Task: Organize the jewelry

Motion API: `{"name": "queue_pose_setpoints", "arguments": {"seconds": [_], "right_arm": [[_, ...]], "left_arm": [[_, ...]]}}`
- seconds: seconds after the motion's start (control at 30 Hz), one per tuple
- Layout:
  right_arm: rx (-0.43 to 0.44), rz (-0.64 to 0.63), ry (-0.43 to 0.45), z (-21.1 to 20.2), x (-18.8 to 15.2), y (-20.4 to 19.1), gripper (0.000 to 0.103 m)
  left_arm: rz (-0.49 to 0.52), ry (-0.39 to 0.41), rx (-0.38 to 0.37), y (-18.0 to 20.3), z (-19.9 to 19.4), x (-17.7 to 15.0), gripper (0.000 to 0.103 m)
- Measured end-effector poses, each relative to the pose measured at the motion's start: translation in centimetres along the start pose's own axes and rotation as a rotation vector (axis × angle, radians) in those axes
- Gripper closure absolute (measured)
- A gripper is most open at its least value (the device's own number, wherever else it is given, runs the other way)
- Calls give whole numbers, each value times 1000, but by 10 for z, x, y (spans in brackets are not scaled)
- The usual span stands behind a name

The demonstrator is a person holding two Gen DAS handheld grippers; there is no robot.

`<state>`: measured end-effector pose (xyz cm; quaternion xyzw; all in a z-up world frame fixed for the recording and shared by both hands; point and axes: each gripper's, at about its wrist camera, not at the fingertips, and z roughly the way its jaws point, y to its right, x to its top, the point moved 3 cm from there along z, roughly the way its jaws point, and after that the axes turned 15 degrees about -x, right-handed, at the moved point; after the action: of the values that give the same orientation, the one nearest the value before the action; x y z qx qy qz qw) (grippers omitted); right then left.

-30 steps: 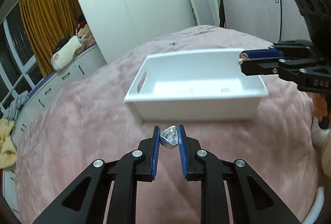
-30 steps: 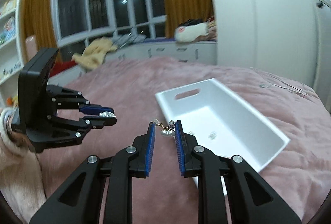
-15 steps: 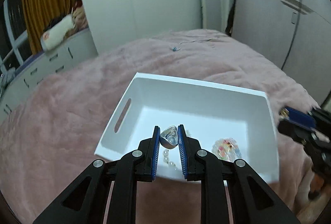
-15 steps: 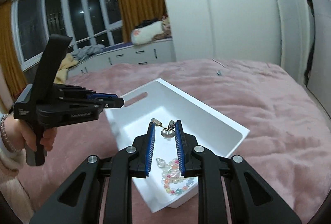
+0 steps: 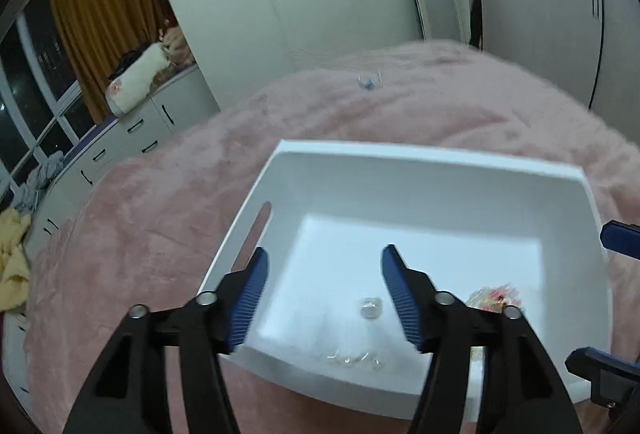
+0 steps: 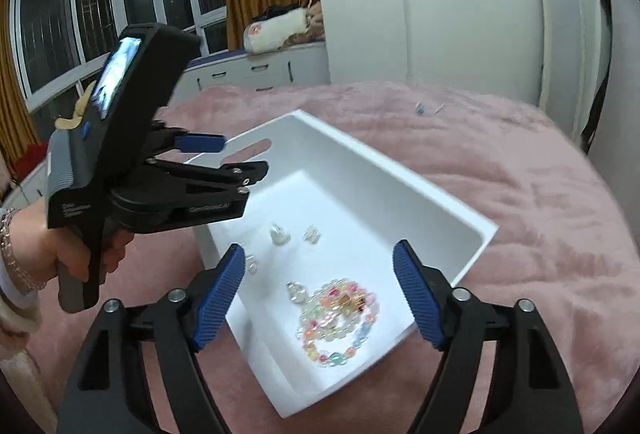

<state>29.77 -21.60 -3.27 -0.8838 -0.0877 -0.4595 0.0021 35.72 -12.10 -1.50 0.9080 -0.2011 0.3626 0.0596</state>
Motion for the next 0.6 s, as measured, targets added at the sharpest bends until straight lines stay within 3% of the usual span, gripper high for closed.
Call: {"name": "queue_pose_setpoints", "arguments": {"seconds": [0.07, 0.2, 0.43, 0.6], "right_arm": [[-7, 8, 39, -9, 3, 1, 19], [-35, -11, 89, -26, 6, 1, 10], [-76, -72, 127, -60, 4, -1, 5], [-68, -89, 108, -75, -4, 1, 5]], "left_arm": [[-18, 52, 12, -1, -12, -1, 19], [-32, 186, 63, -3, -54, -2, 10], [-161, 293, 81, -17, -117, -20, 3], [-149, 286, 138, -3, -143, -47, 3]]}}
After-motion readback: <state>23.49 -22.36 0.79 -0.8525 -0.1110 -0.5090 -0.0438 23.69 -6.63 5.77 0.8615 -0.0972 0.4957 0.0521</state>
